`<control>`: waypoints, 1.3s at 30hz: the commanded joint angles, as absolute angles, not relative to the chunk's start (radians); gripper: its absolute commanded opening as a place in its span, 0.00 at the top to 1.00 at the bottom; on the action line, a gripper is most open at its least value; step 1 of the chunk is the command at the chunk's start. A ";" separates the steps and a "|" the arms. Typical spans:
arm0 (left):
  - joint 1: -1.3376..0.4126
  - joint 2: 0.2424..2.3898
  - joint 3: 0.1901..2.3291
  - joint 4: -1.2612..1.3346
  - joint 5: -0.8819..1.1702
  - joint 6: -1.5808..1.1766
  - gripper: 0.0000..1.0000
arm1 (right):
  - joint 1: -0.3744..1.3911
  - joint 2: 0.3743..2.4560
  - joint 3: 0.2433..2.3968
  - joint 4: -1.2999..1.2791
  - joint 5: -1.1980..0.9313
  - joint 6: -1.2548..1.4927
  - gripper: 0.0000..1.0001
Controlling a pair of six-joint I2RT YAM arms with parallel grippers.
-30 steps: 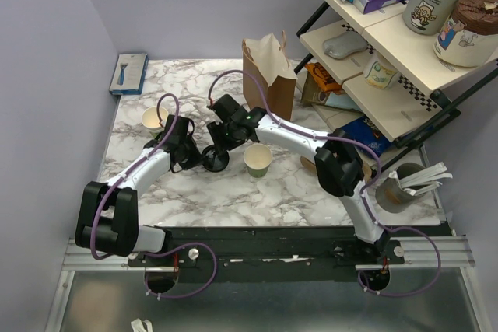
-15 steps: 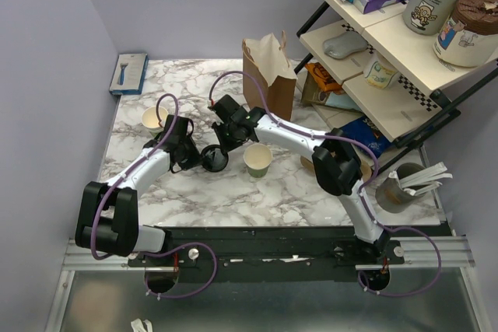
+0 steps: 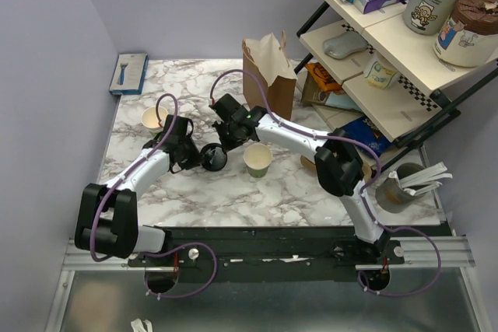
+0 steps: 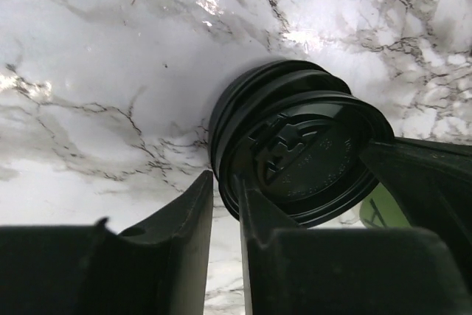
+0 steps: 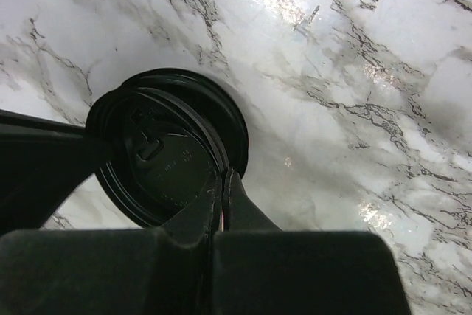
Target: Pack the takeout coffee
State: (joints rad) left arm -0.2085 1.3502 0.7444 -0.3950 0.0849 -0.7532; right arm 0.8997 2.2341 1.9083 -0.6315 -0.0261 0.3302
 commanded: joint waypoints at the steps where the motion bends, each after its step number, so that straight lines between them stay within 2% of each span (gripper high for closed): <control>1: -0.206 1.298 0.767 -0.417 0.110 -0.750 0.55 | 0.902 2.169 1.908 -0.637 -0.005 0.362 0.99; 6: -0.206 1.275 0.769 -0.434 0.095 -0.749 0.38 | 0.902 2.157 1.916 -0.647 0.008 0.374 0.99; 11: -0.206 1.253 0.769 -0.445 0.109 -0.752 0.35 | 0.890 2.171 1.948 -0.693 -0.021 0.393 0.99; 15: -0.204 1.200 0.769 -0.453 0.130 -0.762 0.27 | 0.865 2.158 1.936 -0.704 -0.115 0.407 0.99; 21: -0.203 1.119 0.781 -0.459 0.213 -0.785 0.26 | 0.833 2.129 1.911 -0.692 -0.332 0.414 0.99; 27: -0.202 1.022 0.788 -0.492 0.210 -0.801 0.23 | 0.813 2.109 1.890 -0.678 -0.434 0.416 0.99; 39: -0.202 0.965 0.792 -0.486 0.271 -0.834 0.26 | 0.811 2.109 1.861 -0.652 -0.431 0.402 0.99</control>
